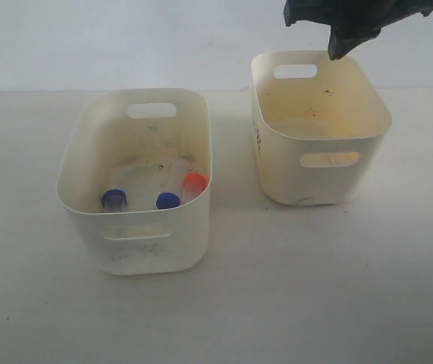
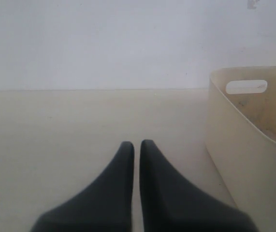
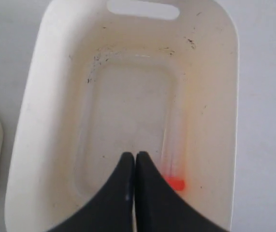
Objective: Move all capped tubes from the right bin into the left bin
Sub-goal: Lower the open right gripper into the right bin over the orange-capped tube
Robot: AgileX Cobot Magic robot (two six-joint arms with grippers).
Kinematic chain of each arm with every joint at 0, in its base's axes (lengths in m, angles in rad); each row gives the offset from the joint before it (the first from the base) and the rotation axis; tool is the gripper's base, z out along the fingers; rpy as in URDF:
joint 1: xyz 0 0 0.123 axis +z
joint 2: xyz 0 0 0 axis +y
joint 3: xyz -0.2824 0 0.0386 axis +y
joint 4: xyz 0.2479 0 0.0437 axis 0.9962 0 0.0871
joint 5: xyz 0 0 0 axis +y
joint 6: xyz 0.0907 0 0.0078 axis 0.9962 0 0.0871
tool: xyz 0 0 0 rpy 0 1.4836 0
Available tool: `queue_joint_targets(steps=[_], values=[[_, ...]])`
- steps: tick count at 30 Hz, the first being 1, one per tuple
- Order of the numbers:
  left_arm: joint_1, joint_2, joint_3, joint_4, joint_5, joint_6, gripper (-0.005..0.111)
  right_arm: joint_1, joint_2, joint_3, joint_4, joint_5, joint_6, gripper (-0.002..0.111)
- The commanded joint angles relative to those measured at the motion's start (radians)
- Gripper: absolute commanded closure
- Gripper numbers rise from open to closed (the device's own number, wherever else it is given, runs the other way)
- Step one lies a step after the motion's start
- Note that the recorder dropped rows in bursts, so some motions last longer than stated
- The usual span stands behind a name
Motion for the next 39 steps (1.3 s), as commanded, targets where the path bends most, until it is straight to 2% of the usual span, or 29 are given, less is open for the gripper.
queue_joint_targets(steps=[1, 6, 10, 12, 15, 17, 22, 34, 37, 39], values=[[0.001, -0.004, 0.003, -0.002, -0.001, -0.002, 0.103, -0.029, 0.119, -0.14, 0.035, 0.09, 0.013, 0.108], [0.001, -0.004, 0.003, -0.002, -0.001, -0.002, 0.103, -0.011, 0.239, -0.265, 0.079, 0.12, 0.021, 0.108], [0.001, -0.004, 0.003, -0.002, 0.001, -0.002, 0.103, -0.011, 0.304, -0.295, 0.088, 0.182, 0.082, 0.105], [0.001, -0.004, 0.003, -0.002, -0.001, -0.002, 0.103, -0.008, 0.317, -0.295, 0.088, 0.182, 0.085, 0.095], [0.001, -0.004, 0.003, -0.002, -0.001, -0.002, 0.103, -0.001, 0.318, -0.295, 0.081, 0.182, 0.079, 0.07], [0.001, -0.004, 0.003, -0.002, -0.001, -0.002, 0.103, 0.005, 0.318, -0.295, 0.081, 0.182, 0.082, 0.057], [0.001, -0.004, 0.003, -0.002, -0.001, -0.002, 0.103, 0.036, 0.326, -0.295, 0.081, 0.182, 0.109, 0.056], [0.001, -0.004, 0.003, -0.002, -0.001, -0.002, 0.103, 0.018, 0.415, -0.293, 0.073, 0.182, 0.132, 0.053], [0.001, -0.004, 0.003, -0.002, -0.001, -0.002, 0.103, 0.018, 0.424, -0.293, 0.043, 0.182, 0.13, 0.025], [0.001, -0.004, 0.003, -0.002, -0.001, -0.002, 0.103, 0.018, 0.424, -0.293, 0.022, 0.182, 0.13, 0.023]])
